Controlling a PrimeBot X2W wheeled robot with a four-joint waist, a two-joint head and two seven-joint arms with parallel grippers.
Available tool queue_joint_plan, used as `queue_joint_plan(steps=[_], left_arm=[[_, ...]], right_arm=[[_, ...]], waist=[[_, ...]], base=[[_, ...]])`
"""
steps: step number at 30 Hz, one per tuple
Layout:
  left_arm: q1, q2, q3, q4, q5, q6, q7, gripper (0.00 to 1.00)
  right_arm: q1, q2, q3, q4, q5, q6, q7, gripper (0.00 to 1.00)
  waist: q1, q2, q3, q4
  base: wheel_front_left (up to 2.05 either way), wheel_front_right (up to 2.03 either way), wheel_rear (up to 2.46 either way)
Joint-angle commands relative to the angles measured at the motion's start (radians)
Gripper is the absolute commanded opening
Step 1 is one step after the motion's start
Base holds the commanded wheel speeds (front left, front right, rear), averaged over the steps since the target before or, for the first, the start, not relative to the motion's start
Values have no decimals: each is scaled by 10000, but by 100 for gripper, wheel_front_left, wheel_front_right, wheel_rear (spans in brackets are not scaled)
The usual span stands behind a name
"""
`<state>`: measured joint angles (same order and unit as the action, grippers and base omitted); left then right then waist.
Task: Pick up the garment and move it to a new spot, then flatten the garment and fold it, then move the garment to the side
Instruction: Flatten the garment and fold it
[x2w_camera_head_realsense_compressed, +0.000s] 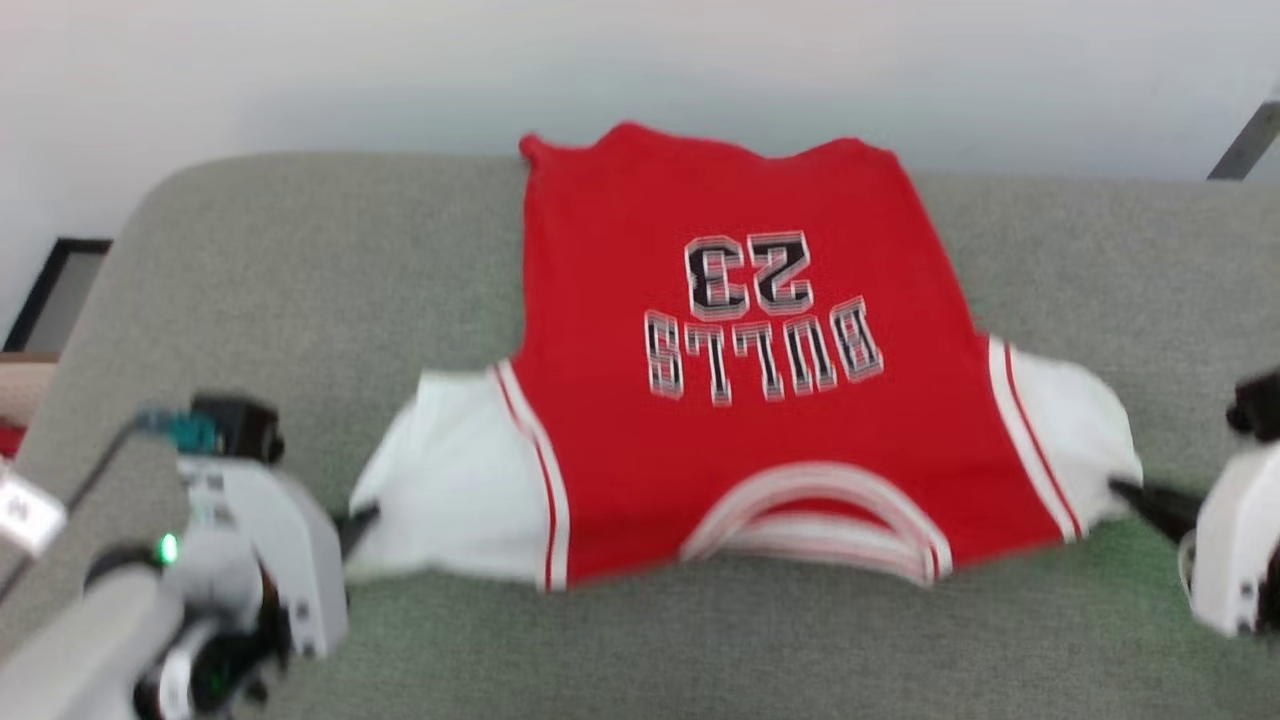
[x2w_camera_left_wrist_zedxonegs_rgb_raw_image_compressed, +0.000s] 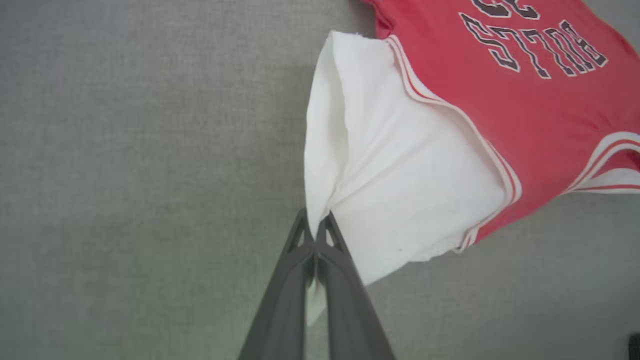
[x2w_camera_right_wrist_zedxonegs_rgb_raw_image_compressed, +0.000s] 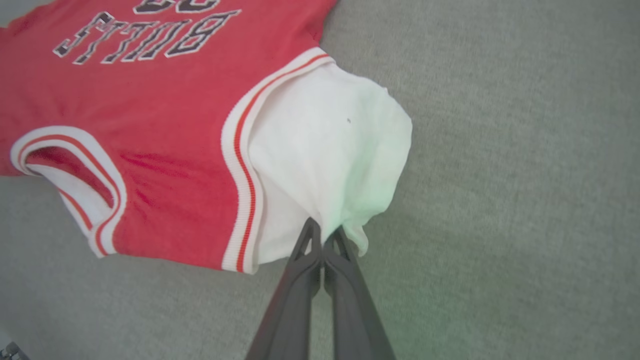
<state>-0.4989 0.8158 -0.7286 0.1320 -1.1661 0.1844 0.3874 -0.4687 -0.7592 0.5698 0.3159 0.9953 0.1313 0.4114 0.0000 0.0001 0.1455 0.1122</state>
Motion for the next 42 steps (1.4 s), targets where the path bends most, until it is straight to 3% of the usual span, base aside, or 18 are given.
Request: queue_joint_plan(steps=[1, 5, 12, 17, 25, 27, 28, 29, 34, 42], left_arm=[[410, 212, 63, -298, -72, 257, -31, 0], [1808, 851, 157, -1632, -442, 1101, -222, 0], [3320, 1374, 225, -2909, -817, 1898, -622, 0], [3618, 1300, 196, -3045, -757, 2006, -882, 0], [3218, 633, -59, -2372, -425, 1678, -1154, 0], [3101, 488, -122, -2199, -291, 1597, -1230, 0], [3050, 427, -155, -2120, -232, 1588, -1278, 0], [2998, 347, -174, -2042, -186, 1545, -1323, 0], [2974, 143, -206, -1797, -71, 1456, -1545, 0], [2969, -74, -264, -1746, 27, 1408, -1760, 0]], right_arm=[[441, -152, -119, -127, 67, -10, 70, 0], [1833, -501, -530, -963, 155, -12, 503, 0], [4189, -653, -1524, -2213, 67, -12, 1333, 0], [5261, -191, -2534, -2713, -784, -12, 1637, 0], [5416, 1225, -3152, -2373, -2799, -12, 2123, 0], [5329, 1517, -3198, -2235, -3225, -13, 2193, 44], [5310, 1663, -3197, -2207, -3363, -13, 2206, 91], [5292, 1791, -3202, -2211, -3468, -12, 2265, 100], [5354, 1882, -3474, -2672, -3639, -22, 2804, 100], [5642, 1725, -4590, -4582, -3609, -10, 3919, 100]], waist=[[0, -1, -341, 38], [0, -1, -432, 108], [0, -1, -341, 230], [0, -1, -167, 239], [0, -1, 74, 144], [0, -1, 116, 117], [0, -1, 135, 105], [0, -1, 152, 95], [0, -1, 234, -7], [0, -1, 415, -5]], base=[[0, 0, 0], [0, 0, 0], [0, 0, 0], [0, 0, 0], [0, 0, 0], [0, 0, 0], [0, 0, 0], [0, 0, 0], [0, 0, 0], [0, 0, 0]])
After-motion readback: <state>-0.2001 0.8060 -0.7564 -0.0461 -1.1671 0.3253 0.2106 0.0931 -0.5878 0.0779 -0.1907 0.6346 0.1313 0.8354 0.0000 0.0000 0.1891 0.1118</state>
